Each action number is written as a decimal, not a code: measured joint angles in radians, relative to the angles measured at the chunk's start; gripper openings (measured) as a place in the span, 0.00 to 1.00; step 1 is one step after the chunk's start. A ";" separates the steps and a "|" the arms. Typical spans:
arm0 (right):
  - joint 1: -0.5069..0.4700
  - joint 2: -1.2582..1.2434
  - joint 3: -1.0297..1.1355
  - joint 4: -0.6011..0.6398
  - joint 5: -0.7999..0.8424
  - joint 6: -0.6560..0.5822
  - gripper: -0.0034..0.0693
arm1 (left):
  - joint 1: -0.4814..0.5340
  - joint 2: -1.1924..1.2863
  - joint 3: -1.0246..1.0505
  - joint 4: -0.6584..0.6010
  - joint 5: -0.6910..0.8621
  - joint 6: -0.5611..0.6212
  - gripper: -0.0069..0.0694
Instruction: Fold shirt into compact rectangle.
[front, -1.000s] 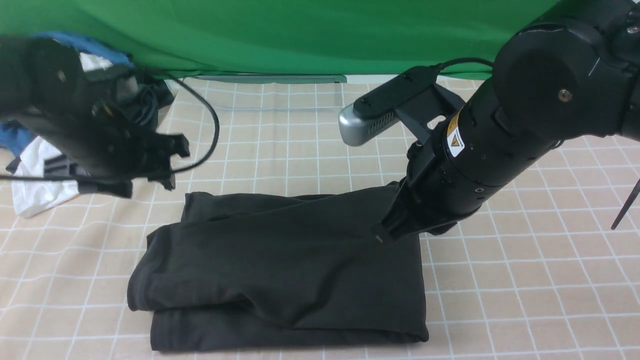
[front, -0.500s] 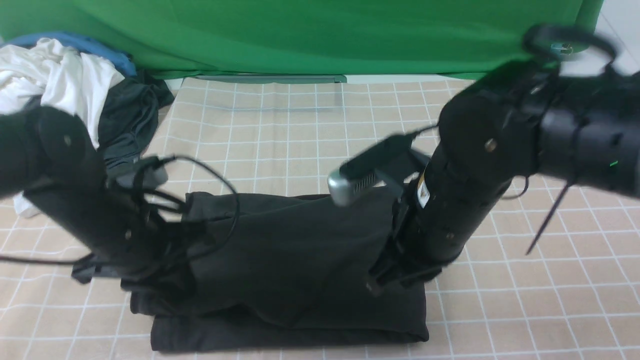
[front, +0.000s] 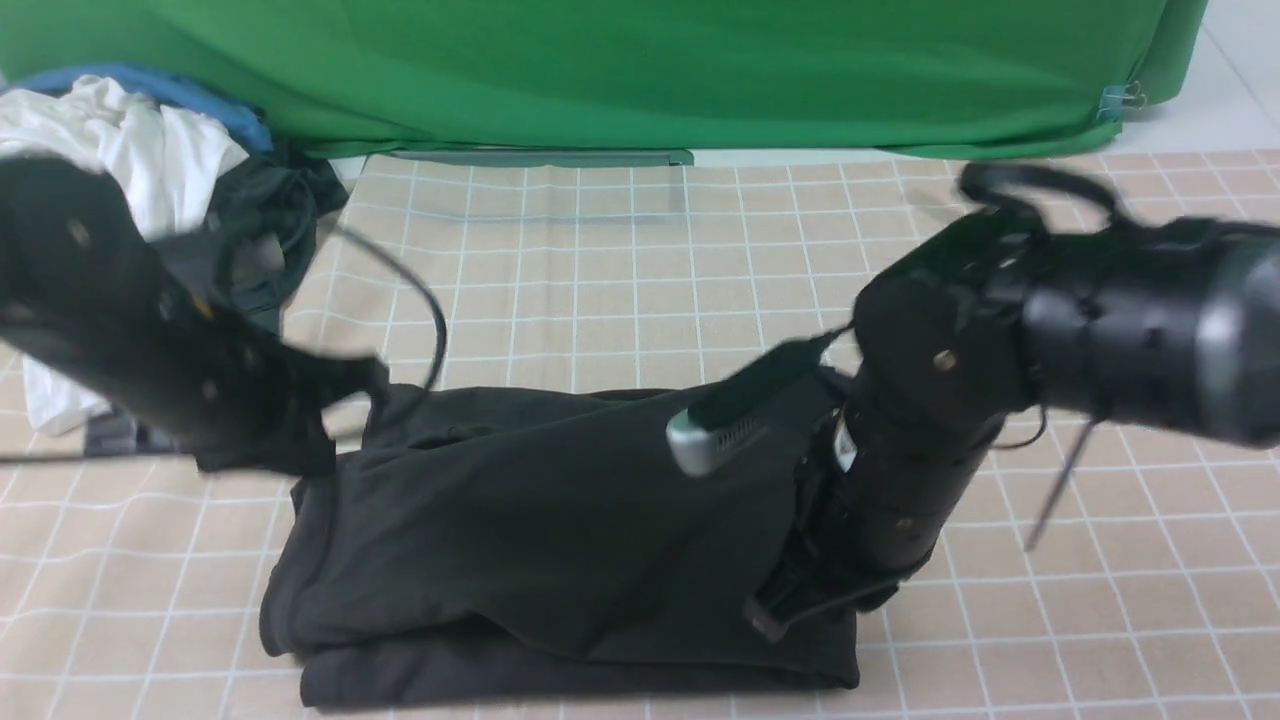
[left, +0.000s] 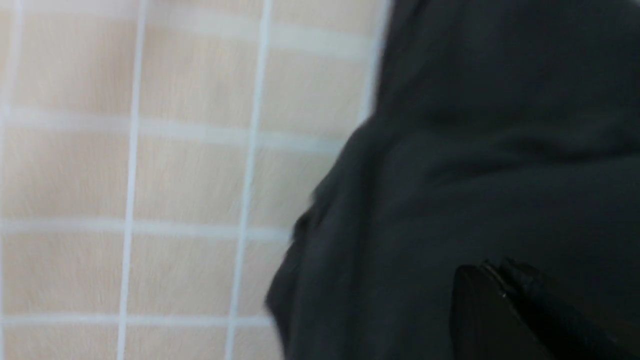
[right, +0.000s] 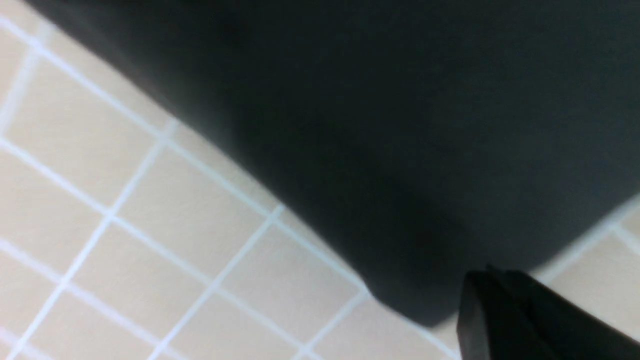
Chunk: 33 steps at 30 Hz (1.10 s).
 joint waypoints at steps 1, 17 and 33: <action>0.000 -0.042 -0.005 -0.009 0.012 -0.001 0.08 | 0.000 -0.024 -0.038 0.000 0.008 0.000 0.11; 0.000 -0.851 0.042 -0.191 0.021 -0.007 0.08 | 0.000 -0.122 -0.192 -0.015 0.038 0.000 0.11; 0.000 -1.291 0.693 -0.209 -0.721 -0.007 0.08 | 0.000 -0.122 -0.192 -0.018 0.038 0.037 0.11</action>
